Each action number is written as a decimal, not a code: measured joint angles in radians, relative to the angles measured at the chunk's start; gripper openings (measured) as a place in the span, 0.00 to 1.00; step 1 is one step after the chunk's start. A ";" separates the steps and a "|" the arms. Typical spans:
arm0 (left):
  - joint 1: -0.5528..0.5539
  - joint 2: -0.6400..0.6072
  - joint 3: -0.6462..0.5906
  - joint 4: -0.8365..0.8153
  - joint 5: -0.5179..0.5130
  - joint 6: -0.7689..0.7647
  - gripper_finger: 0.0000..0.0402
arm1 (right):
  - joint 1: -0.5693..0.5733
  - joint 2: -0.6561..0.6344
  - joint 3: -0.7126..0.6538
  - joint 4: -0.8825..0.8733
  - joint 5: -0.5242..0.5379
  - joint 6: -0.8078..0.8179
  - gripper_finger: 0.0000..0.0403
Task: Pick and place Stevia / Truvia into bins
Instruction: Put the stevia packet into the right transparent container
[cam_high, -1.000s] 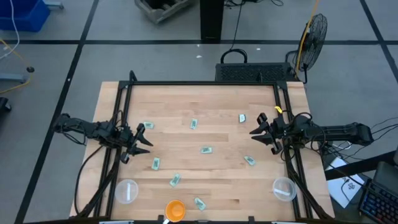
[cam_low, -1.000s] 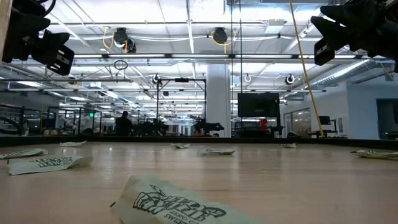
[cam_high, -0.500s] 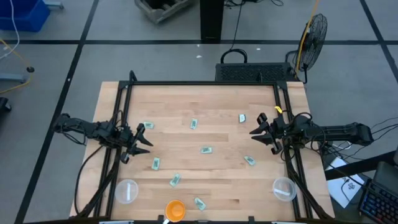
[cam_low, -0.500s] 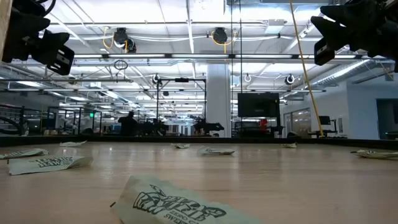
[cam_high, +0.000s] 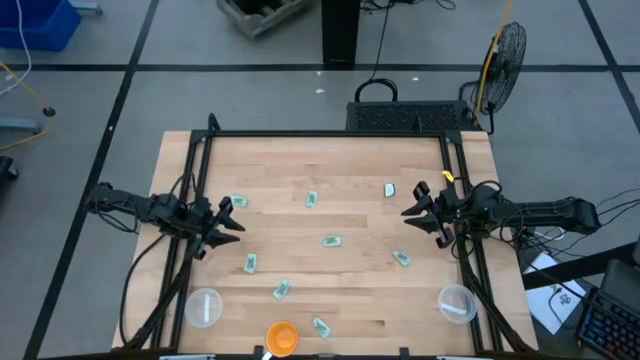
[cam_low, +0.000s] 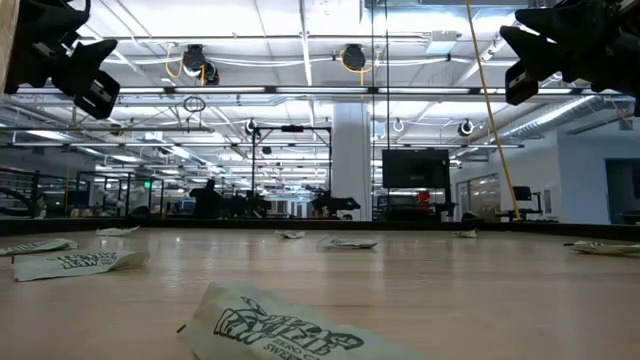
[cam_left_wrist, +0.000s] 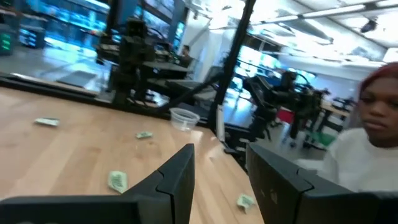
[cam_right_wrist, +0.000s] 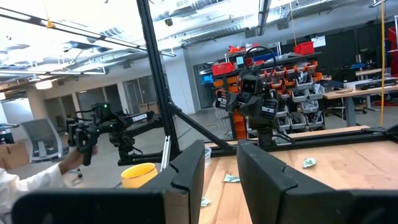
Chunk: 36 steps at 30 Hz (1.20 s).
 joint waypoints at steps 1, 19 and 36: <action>0.000 0.000 0.000 0.000 -0.006 -0.006 0.37 | 0.000 0.000 0.000 0.000 0.000 0.000 0.22; 0.000 0.000 0.000 0.002 -0.030 -0.004 0.37 | 0.000 0.000 0.000 0.000 0.000 0.000 0.22; 0.000 0.000 0.000 0.001 -0.045 -0.046 0.37 | 0.000 0.000 0.000 0.001 0.000 0.033 0.22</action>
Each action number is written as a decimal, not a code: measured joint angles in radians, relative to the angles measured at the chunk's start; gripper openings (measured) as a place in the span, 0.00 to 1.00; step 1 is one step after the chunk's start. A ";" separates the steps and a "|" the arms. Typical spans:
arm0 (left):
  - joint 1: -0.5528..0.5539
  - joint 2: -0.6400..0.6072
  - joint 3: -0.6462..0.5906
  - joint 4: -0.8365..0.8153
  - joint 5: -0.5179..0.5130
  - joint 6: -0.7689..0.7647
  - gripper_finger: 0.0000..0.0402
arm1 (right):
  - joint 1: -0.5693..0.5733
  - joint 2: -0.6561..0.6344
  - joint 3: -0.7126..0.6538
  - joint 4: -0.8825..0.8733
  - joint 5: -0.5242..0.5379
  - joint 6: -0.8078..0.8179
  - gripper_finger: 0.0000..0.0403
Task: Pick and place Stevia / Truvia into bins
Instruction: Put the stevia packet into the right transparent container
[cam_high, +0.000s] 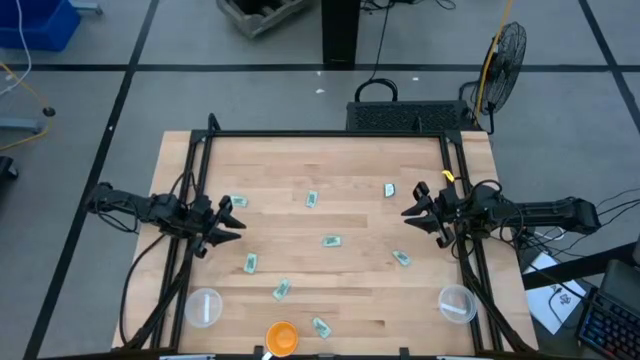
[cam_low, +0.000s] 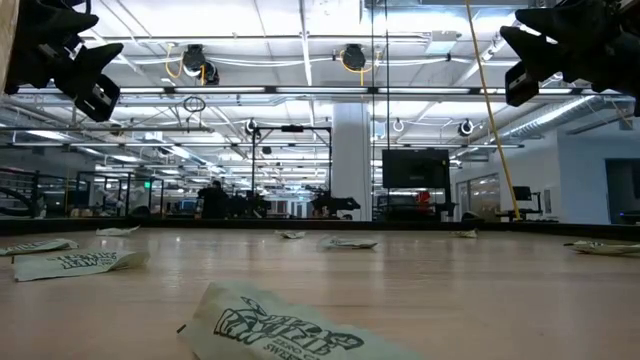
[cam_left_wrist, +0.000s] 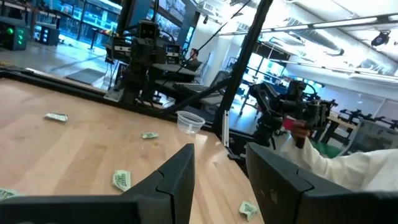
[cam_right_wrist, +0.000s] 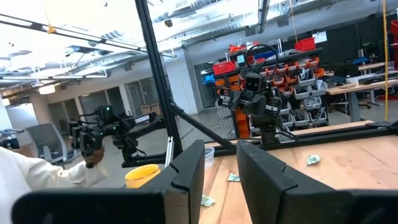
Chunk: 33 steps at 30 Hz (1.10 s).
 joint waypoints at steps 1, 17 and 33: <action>0.000 0.000 0.000 0.000 -0.021 -0.004 0.37 | 0.000 0.000 0.000 0.002 0.008 -0.004 0.22; 0.000 0.000 0.000 -0.003 -0.557 0.132 0.37 | -0.014 0.132 0.023 -0.388 0.456 -0.228 0.22; 0.000 0.000 0.000 0.027 -0.652 0.270 0.37 | -0.113 0.470 0.039 -0.354 0.627 -0.269 0.31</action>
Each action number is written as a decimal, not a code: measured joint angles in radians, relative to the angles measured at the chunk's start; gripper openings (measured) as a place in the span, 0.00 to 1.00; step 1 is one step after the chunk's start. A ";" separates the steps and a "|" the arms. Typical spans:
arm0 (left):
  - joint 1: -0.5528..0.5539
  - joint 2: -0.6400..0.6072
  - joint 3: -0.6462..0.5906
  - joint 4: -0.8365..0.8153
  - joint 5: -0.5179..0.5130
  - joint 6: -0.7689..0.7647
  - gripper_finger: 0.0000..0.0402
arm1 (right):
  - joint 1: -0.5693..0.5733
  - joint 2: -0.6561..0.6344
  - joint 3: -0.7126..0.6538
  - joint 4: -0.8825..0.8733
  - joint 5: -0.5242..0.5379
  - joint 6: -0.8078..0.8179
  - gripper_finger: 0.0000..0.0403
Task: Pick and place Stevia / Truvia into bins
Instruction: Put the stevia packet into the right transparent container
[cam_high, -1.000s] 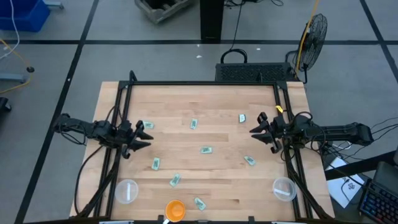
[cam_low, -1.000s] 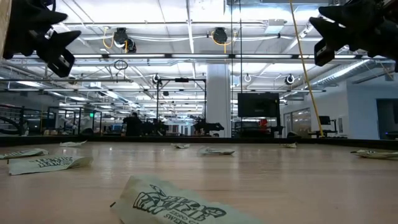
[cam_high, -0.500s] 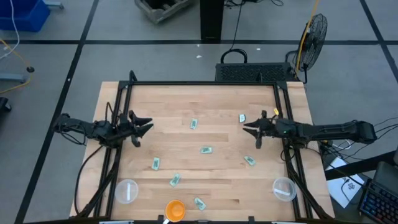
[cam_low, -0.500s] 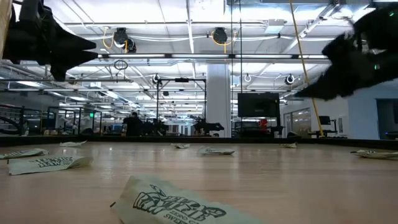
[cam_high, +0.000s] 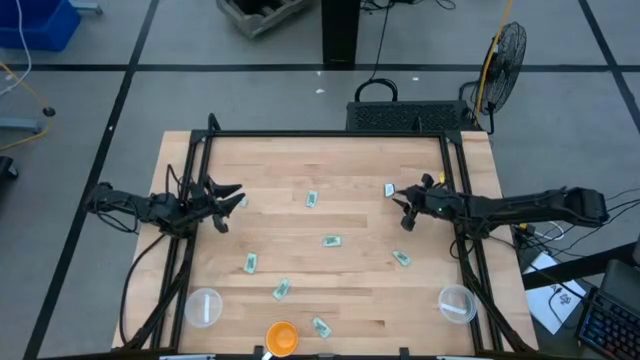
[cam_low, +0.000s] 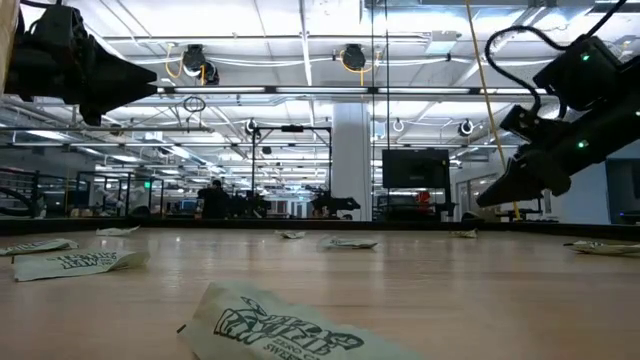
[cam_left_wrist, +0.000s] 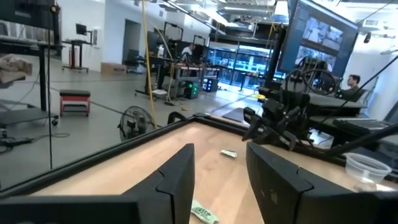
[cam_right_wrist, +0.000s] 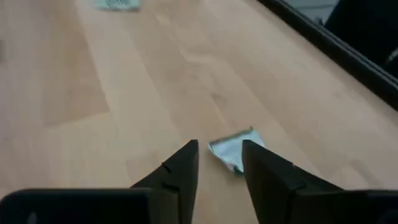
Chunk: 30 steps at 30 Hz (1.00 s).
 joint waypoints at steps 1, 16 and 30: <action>0.000 0.000 0.000 0.002 0.000 0.008 0.37 | -0.006 0.013 0.000 0.000 -0.001 0.005 0.34; 0.000 0.000 0.000 -0.003 0.000 0.007 0.37 | -0.170 0.216 0.002 0.258 -0.135 -0.129 0.51; 0.000 0.006 0.002 -0.065 0.001 -0.110 0.37 | -0.255 0.276 0.003 0.240 -0.264 -0.195 0.51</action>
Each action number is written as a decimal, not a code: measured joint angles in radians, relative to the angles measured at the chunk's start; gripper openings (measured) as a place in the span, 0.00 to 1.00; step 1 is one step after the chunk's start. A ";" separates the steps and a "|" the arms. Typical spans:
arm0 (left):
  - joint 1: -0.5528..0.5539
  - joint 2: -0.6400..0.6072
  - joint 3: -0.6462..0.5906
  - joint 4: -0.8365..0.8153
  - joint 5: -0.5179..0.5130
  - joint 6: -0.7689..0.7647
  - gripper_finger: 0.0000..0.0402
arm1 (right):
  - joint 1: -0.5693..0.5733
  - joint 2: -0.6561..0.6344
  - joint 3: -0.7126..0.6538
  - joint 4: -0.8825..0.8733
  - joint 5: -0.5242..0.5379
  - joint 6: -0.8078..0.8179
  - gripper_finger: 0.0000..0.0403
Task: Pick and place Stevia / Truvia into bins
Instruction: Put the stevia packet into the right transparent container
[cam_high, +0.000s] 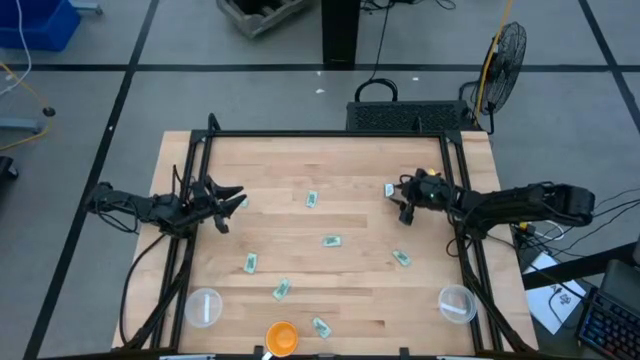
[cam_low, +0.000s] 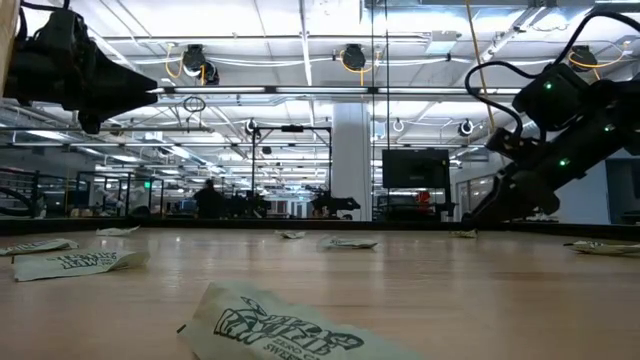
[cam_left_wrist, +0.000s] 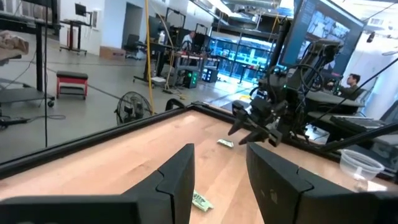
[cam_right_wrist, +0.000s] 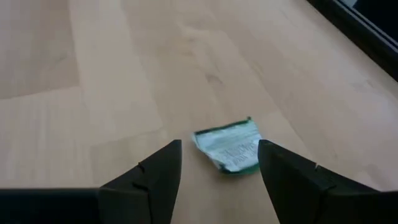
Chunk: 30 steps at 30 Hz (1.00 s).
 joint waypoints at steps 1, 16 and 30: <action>0.000 0.000 0.000 0.000 0.000 0.006 0.37 | -0.005 0.004 0.000 0.002 -0.003 0.000 0.51; 0.016 0.008 0.053 0.116 0.018 0.126 0.37 | -0.019 0.143 0.000 0.137 -0.052 -0.010 0.51; 0.159 0.391 0.306 -0.310 -0.116 -0.148 0.37 | -0.019 0.229 0.001 0.202 -0.051 -0.026 0.51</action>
